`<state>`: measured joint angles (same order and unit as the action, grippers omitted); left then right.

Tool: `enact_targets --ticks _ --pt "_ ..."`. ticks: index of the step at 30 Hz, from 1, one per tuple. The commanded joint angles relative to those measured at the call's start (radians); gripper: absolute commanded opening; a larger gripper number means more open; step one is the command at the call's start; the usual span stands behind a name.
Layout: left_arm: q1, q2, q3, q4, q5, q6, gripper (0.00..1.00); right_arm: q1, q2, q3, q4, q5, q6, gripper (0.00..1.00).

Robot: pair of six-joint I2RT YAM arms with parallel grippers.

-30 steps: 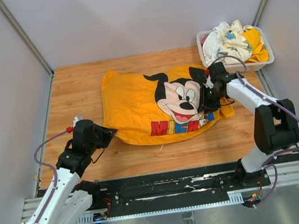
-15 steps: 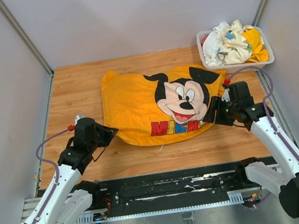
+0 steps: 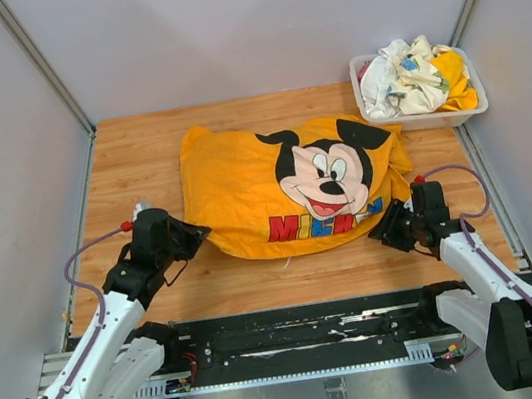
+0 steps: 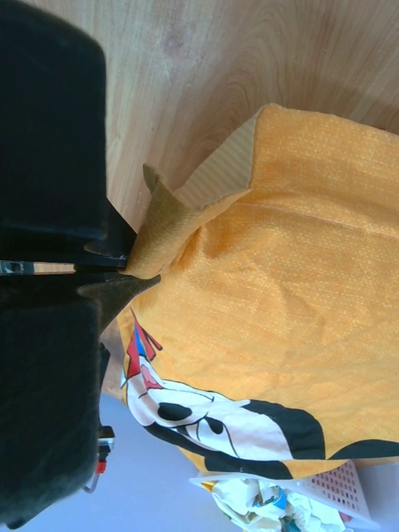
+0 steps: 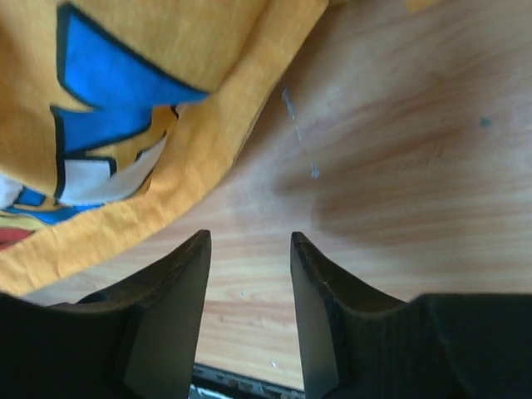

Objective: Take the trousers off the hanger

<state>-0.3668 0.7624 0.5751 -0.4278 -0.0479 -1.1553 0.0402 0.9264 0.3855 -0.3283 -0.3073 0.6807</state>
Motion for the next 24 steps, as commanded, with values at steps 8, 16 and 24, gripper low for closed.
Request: enact_targets --ticks 8,16,24 --pt "0.009 -0.026 0.030 0.026 0.011 0.000 0.00 -0.089 0.111 -0.051 0.348 0.001 0.097 0.46" --pt "0.010 -0.026 0.022 0.021 0.015 -0.004 0.00 -0.100 0.354 -0.027 0.520 -0.044 0.116 0.37" --pt "0.014 -0.019 0.050 0.007 0.008 0.005 0.00 -0.100 0.331 0.003 0.489 -0.059 0.095 0.05"
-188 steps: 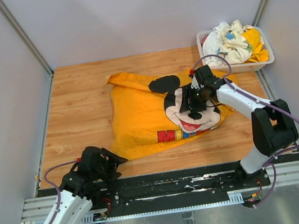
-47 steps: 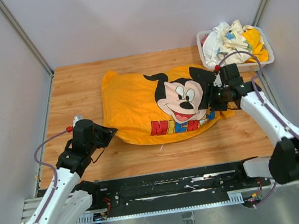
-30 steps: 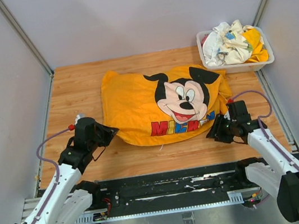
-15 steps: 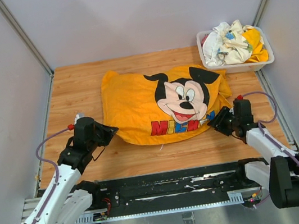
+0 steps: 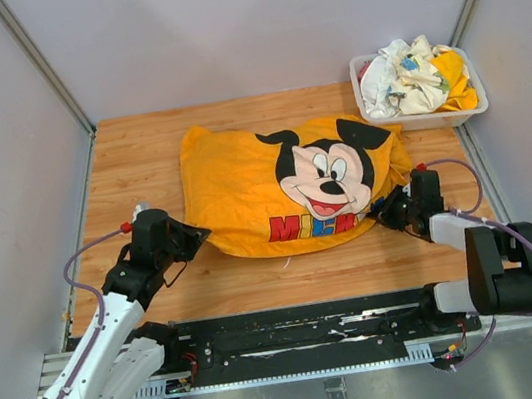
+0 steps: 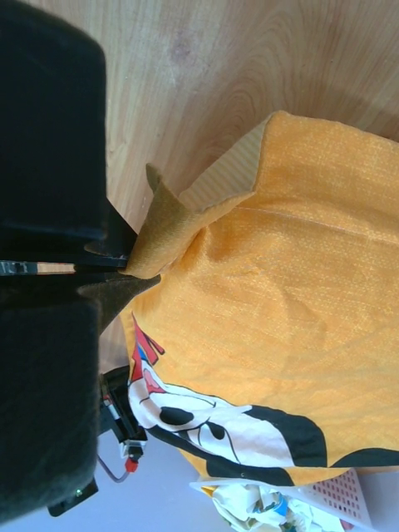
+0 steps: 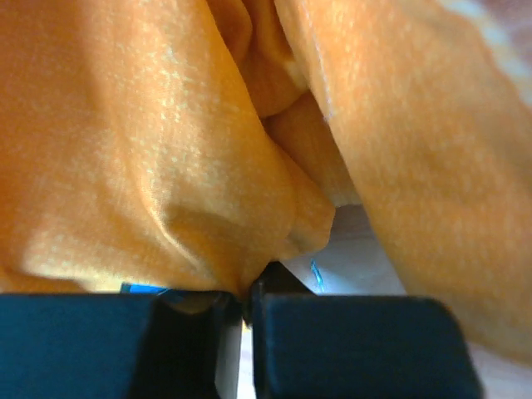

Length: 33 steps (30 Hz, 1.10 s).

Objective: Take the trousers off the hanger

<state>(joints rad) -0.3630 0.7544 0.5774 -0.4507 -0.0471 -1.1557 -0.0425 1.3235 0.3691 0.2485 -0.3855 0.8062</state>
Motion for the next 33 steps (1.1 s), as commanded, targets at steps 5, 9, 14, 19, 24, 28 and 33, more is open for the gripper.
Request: enact_targets --ticks 5,9,14,19,24,28,33 --pt "0.037 0.003 0.111 0.017 0.025 0.016 0.00 -0.017 -0.342 0.163 -0.430 0.074 -0.122 0.01" --pt "0.052 0.023 0.191 -0.001 0.018 0.027 0.00 -0.017 -0.448 0.315 -0.618 0.112 -0.175 0.01" --pt "0.086 0.077 0.327 -0.031 0.021 0.038 0.00 -0.018 -0.424 0.532 -0.758 0.117 -0.211 0.01" --pt "0.119 0.160 0.486 -0.064 0.031 0.060 0.00 -0.019 -0.371 0.689 -0.799 0.100 -0.208 0.01" --pt "0.148 0.180 0.498 -0.038 0.082 0.033 0.00 -0.022 -0.285 0.801 -0.884 0.058 -0.232 0.01" --pt "0.151 0.165 0.460 -0.035 0.086 0.030 0.00 -0.023 -0.302 0.778 -0.890 0.027 -0.230 0.01" --pt "0.153 0.161 0.438 -0.031 0.098 0.023 0.00 -0.025 -0.350 0.735 -0.905 -0.029 -0.203 0.08"
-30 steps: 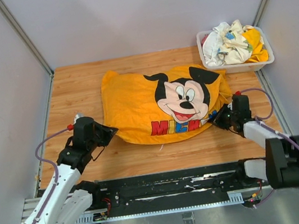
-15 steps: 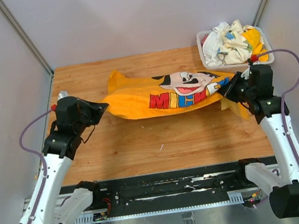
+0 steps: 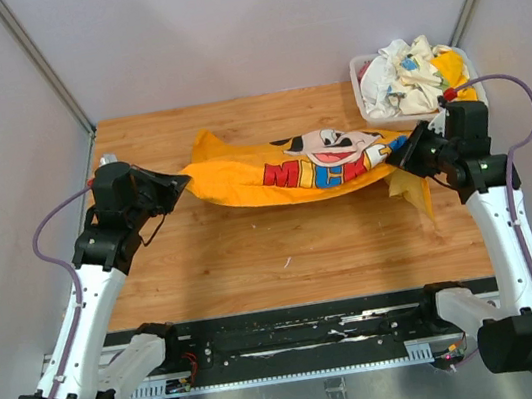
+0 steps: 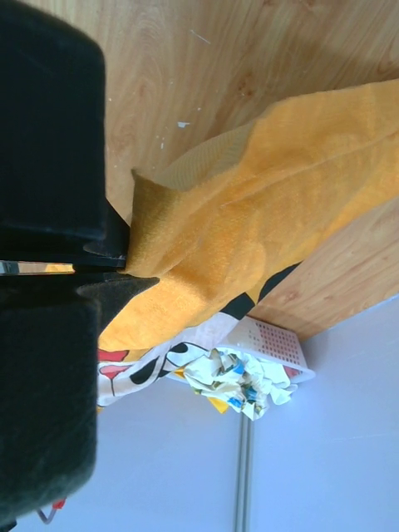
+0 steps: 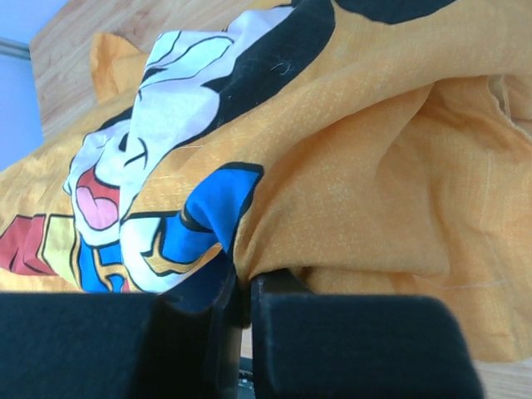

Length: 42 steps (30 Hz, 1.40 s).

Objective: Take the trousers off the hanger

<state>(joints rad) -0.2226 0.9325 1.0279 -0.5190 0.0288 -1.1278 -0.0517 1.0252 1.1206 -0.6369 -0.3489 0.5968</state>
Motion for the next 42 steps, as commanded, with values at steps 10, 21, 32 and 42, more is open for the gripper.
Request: enact_targets --ticks 10,21,32,42 --pt "0.036 0.051 0.112 0.078 0.065 -0.027 0.00 -0.016 -0.027 0.194 -0.086 -0.061 -0.012 0.01" --pt "0.121 0.106 0.246 0.143 0.148 -0.078 0.00 -0.031 0.114 0.432 -0.021 -0.072 0.058 0.01" --pt "0.146 0.127 0.264 0.203 0.205 -0.122 0.00 -0.037 0.130 0.490 -0.006 -0.175 0.084 0.01" --pt "0.211 0.263 0.432 0.358 0.302 -0.215 0.00 -0.037 0.250 0.675 0.179 -0.211 0.207 0.01"
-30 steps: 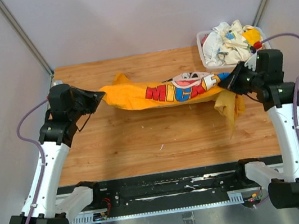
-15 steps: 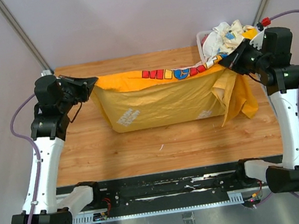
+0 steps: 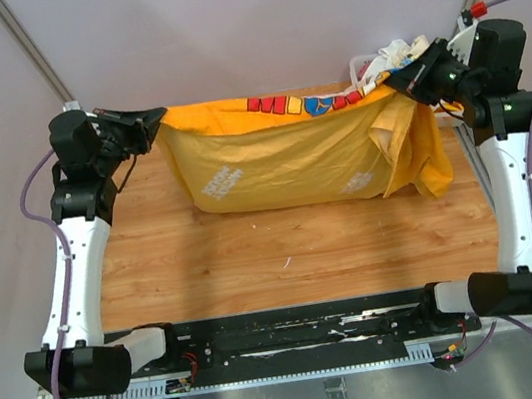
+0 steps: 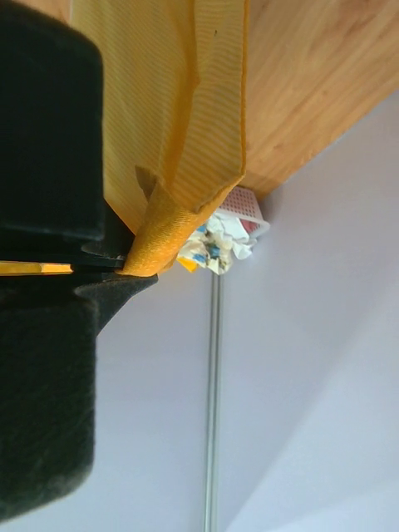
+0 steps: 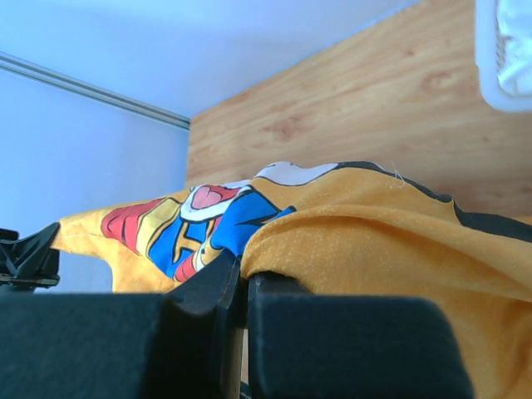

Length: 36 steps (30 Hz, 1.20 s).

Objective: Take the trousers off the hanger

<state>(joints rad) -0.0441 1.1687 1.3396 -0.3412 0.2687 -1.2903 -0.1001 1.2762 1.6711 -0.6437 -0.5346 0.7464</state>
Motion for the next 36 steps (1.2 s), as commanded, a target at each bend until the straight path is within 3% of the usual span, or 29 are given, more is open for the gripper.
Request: enact_targets --ticks 1,4,6,8,10,13,14,15,17,19,24,29,36 --pt "0.035 0.040 0.157 0.174 0.053 -0.034 0.00 0.011 0.007 0.152 0.185 -0.013 0.049 0.01" --pt "0.056 0.056 0.205 0.142 0.019 -0.009 0.00 0.005 0.074 0.166 0.153 -0.057 0.084 0.01" --pt "0.076 0.066 0.197 0.219 0.064 -0.046 0.00 0.028 0.111 0.198 0.225 -0.139 0.106 0.01" --pt "0.079 0.091 0.250 0.220 0.074 -0.037 0.00 0.075 0.083 0.220 0.285 -0.075 0.054 0.01" --pt "0.079 0.116 0.304 0.198 0.055 0.003 0.00 0.071 0.102 0.258 0.179 0.052 0.032 0.01" --pt "0.101 0.137 0.276 0.276 0.114 -0.064 0.00 0.028 0.214 0.347 0.217 -0.210 0.123 0.01" --pt "0.102 0.135 0.261 0.311 0.129 -0.078 0.00 0.057 0.206 0.359 0.225 -0.209 0.104 0.01" --pt "0.102 0.135 0.264 0.299 0.123 -0.070 0.00 0.093 0.179 0.350 0.204 -0.105 0.059 0.01" --pt "0.113 0.139 0.238 0.271 0.117 -0.071 0.00 0.083 0.154 0.283 0.200 -0.013 0.059 0.01" --pt "0.124 0.125 0.167 0.346 0.166 -0.114 0.00 0.049 0.176 0.254 0.230 -0.131 0.104 0.01" --pt "0.133 0.086 0.103 0.316 0.149 -0.082 0.00 0.053 0.045 0.012 0.308 -0.112 0.101 0.01" --pt "0.132 0.032 -0.020 0.315 0.159 -0.072 0.00 0.051 -0.050 -0.285 0.286 -0.222 0.135 0.01" --pt "0.107 -0.056 -0.130 0.219 0.148 -0.022 0.00 0.061 -0.342 -0.566 0.005 -0.234 0.073 0.01"
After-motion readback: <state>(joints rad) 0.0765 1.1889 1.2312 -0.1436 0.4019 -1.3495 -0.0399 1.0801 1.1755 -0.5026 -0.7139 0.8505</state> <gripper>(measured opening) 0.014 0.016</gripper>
